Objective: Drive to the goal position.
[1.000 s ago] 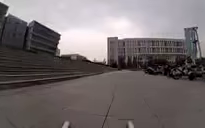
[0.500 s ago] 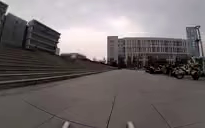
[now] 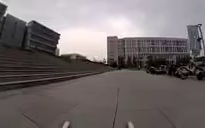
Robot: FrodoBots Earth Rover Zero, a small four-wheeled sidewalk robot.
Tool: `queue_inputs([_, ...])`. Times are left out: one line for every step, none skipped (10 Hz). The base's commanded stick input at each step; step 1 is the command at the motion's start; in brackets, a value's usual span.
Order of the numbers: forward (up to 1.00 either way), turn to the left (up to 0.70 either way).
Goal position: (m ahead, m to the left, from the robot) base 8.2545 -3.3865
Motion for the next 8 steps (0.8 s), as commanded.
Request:
queue_inputs([0.6,0.0])
queue_inputs([0.6,0.0])
queue_inputs([0.6,0.0])
queue_inputs([0.6,0.0])
queue_inputs([0.6,0.0])
queue_inputs([0.6,0.0])
queue_inputs([0.6,0.0])
queue_inputs([0.6,0.0])
